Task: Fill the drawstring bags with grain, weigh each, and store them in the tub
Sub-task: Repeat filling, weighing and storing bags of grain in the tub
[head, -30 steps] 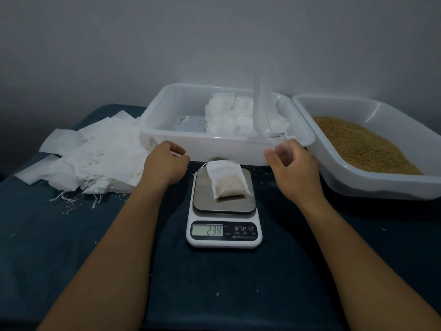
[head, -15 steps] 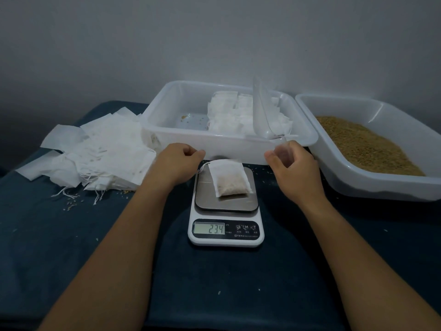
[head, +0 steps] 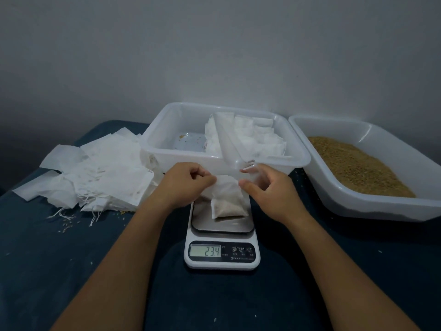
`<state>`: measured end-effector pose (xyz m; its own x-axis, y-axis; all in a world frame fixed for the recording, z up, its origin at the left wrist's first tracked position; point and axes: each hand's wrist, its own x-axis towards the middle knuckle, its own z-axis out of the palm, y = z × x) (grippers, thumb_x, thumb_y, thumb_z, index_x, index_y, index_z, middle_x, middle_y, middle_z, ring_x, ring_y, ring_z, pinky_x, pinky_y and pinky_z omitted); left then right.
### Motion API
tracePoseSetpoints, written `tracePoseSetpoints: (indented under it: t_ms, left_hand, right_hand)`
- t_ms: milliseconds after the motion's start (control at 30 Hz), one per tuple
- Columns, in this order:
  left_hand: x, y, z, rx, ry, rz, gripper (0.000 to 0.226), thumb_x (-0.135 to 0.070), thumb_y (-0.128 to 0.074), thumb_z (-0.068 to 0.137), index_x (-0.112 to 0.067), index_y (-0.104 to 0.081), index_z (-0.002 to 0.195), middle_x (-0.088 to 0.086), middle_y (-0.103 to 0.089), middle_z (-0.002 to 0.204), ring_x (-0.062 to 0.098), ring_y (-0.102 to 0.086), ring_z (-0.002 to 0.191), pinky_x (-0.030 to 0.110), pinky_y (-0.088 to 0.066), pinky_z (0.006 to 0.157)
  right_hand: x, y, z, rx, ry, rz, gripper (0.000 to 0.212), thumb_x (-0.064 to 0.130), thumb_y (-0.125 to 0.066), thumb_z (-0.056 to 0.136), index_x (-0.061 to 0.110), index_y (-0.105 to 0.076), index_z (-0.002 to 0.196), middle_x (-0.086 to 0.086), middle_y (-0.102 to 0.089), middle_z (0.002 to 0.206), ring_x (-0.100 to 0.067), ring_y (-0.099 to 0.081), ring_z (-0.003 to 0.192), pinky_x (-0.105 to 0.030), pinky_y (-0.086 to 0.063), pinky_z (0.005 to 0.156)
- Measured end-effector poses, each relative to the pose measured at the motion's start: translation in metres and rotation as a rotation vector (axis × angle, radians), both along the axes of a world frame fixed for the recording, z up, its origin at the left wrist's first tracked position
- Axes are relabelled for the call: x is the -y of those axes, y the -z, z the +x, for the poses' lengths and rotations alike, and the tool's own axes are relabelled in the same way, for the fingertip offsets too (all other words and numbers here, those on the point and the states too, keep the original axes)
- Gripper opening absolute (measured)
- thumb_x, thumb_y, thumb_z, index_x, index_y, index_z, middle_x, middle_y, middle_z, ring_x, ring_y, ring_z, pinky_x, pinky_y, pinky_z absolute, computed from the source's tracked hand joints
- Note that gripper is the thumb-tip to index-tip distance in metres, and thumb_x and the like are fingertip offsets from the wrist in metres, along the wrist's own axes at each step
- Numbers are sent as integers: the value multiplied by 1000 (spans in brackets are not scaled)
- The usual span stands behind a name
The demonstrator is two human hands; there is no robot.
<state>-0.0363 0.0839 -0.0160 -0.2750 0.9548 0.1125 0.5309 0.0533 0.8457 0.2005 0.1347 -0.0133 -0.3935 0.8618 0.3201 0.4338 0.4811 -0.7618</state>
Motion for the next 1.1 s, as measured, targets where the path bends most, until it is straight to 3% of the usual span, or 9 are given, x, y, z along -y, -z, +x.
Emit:
tracePoseSetpoints:
  t_ms: [100,167,300,400,500,733,900,1000,1100]
  left_hand:
    - [2,-6,3,-35,54,80,15,-35,-83,87,-29,-74,77,-11,-67,68,-6,-55,58,7,-41,56]
    - [4,-7,5,-40,90,126,18,-34,-83,87,-30,-71,75,-18,-63,63,-5,-54,56,7,-41,56]
    - [5,-6,6,-34,133,165,18,-34,-82,87,-32,-70,74,-20,-63,63,-3,-55,57,8,-43,56]
    - [4,-7,7,-42,141,173,15,-35,-81,87,-42,-71,79,-20,-64,65,-2,-56,59,9,-44,57]
    - [4,-8,7,-55,128,186,17,-36,-82,87,-37,-71,74,-21,-65,66,-3,-56,59,9,-43,57]
    - [5,-8,9,-13,126,178,17,-39,-81,87,-47,-69,78,-16,-65,66,-2,-55,57,10,-44,56]
    - [4,-4,7,-34,112,163,18,-41,-82,85,-27,-72,79,-16,-62,63,0,-54,58,18,-45,61]
    - [5,-6,10,10,154,168,37,-57,-76,77,-22,-74,89,-5,-68,74,3,-58,65,23,-49,66]
    - [9,-11,12,140,307,146,47,-61,-78,76,-27,-71,108,-6,-74,97,8,-70,87,22,-55,76]
  right_hand:
    - [-4,-7,-6,51,-81,-25,36,47,-76,92,38,-70,125,13,-75,112,-3,-68,103,-24,-56,91]
    - [-6,-11,-9,80,-118,-25,32,48,-75,92,40,-69,123,15,-74,113,-3,-67,106,-26,-55,94]
    - [-6,-14,-9,104,-122,-1,10,45,-76,92,45,-70,100,11,-73,94,-3,-67,86,-13,-52,74]
    - [-4,-16,-7,79,-105,22,12,42,-79,90,43,-67,89,2,-67,75,-5,-60,67,-11,-48,62]
    - [-2,-17,-3,28,-108,29,12,39,-80,89,42,-69,88,-3,-69,76,-14,-62,70,-15,-50,62]
    - [0,-15,-6,59,-106,41,14,42,-80,90,42,-71,100,-5,-69,79,-17,-62,71,-19,-50,64]
    - [-1,-11,-8,66,-101,60,14,44,-81,89,45,-68,86,10,-67,73,-5,-59,66,-13,-47,61]
    - [2,-11,-6,44,-101,90,15,43,-81,89,43,-67,84,12,-64,72,-5,-57,63,-13,-47,60]
    - [4,-19,-2,-34,-118,120,11,43,-81,90,42,-70,88,8,-60,69,-6,-55,62,-16,-48,60]
